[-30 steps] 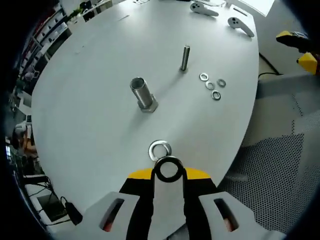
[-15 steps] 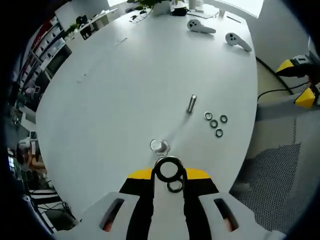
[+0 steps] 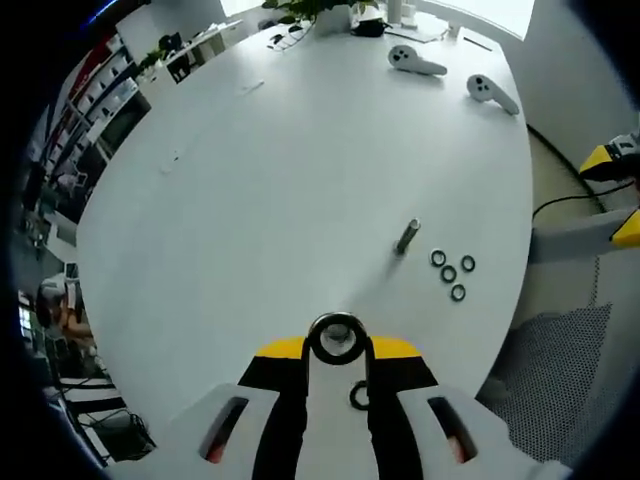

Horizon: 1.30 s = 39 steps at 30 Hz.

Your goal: Place the washer onto the threaded stud by aligning its center hole with the stud, sliding it down to the base, and recovering from edge contact or off-axis alignment until the washer reaches the visible bottom stop.

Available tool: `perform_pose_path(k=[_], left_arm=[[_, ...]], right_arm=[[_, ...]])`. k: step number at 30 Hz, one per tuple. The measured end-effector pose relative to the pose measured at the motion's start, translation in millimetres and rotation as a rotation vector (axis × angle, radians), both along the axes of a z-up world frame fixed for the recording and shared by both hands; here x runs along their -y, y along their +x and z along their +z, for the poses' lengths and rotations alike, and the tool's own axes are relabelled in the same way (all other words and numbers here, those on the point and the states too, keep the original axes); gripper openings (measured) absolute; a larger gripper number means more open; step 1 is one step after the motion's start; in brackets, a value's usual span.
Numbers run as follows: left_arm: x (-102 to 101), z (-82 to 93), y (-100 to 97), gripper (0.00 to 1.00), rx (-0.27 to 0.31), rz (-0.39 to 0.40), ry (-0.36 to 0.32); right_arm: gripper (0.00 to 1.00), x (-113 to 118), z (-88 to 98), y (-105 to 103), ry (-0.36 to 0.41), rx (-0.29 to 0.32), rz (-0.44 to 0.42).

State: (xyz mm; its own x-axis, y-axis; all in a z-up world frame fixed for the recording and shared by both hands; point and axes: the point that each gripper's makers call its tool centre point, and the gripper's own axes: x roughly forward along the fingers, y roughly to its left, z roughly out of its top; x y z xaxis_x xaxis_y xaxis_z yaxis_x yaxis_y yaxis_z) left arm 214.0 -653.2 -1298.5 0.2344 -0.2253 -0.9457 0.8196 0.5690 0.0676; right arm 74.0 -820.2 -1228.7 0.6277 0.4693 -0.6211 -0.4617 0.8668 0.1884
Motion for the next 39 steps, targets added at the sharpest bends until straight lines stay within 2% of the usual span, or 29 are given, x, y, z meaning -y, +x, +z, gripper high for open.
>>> perform_pose_path(k=[11, 30, 39], left_arm=[[2.1, -11.4, 1.8, 0.19, -0.021, -0.012, 0.026], [3.6, -58.6, -1.2, 0.2, -0.065, -0.078, 0.118], [4.0, -63.2, -4.8, 0.22, -0.073, -0.101, 0.121]], right_arm=[[0.4, 0.4, 0.1, 0.2, 0.005, 0.0, -0.005], [0.4, 2.4, -2.3, 0.2, -0.005, -0.012, -0.013], [0.4, 2.2, -2.3, 0.7, -0.002, -0.012, -0.014]])
